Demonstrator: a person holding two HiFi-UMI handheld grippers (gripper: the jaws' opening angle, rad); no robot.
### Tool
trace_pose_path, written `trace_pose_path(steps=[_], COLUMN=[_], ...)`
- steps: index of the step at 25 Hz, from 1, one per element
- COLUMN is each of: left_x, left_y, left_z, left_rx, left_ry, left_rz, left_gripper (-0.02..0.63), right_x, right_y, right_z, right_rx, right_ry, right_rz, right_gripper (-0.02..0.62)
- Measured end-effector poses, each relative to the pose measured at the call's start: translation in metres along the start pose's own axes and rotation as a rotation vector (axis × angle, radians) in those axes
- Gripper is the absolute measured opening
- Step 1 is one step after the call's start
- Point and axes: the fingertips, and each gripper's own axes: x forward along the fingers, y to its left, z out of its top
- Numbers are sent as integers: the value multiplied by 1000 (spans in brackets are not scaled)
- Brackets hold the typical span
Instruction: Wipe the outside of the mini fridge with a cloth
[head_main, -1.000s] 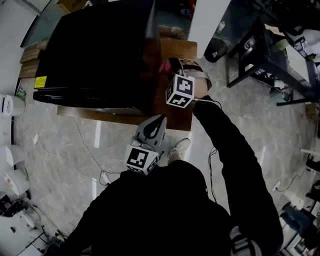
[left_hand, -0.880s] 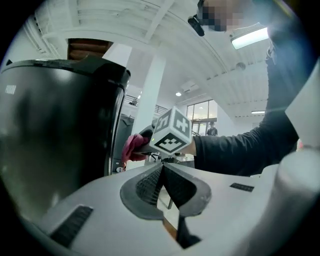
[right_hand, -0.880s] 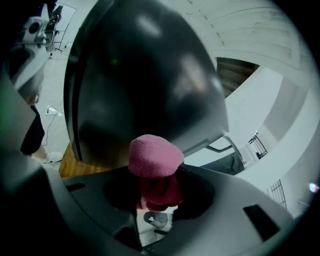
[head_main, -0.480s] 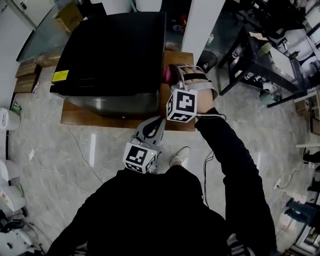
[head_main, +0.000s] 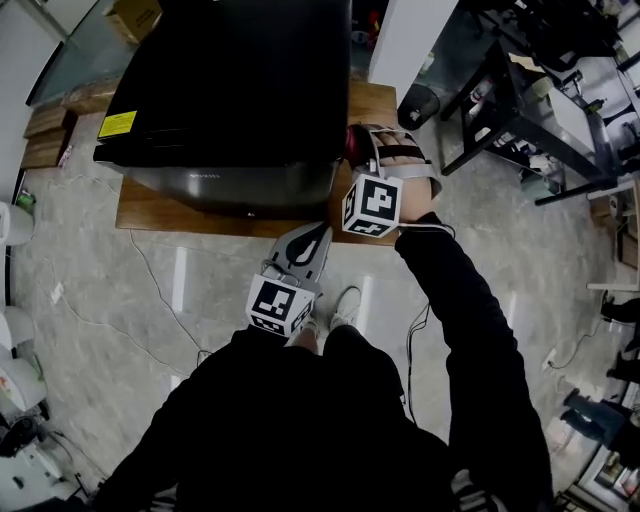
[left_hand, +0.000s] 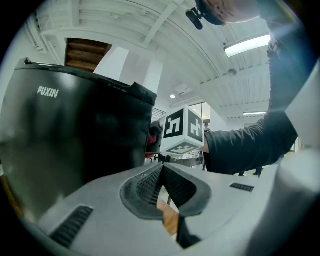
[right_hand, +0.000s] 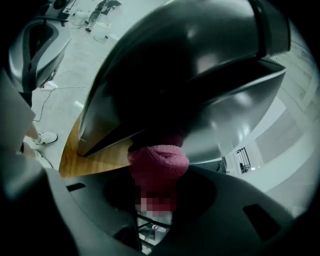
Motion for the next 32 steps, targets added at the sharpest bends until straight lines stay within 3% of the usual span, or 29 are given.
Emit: trace_pose_path(steps=[5,22,29,32], left_x=[18,34,26,19], left_y=[12,42,43,43], left_z=[-19,-125,-140,-131], left_rx=[-14,-8,-23,-22], left_ry=[-5,104,130,123], left_rz=[26,152,193,205], left_gripper=[6,6,6,6], right_x=[32,144,171,165], right_y=[36,208,263,250], right_z=[-8,-50,-64,-67], right_rx=[17,81,89,163], right_ry=[-20,24,66,62], right_rz=[28,306,398,391], right_gripper=[144,144,144,146])
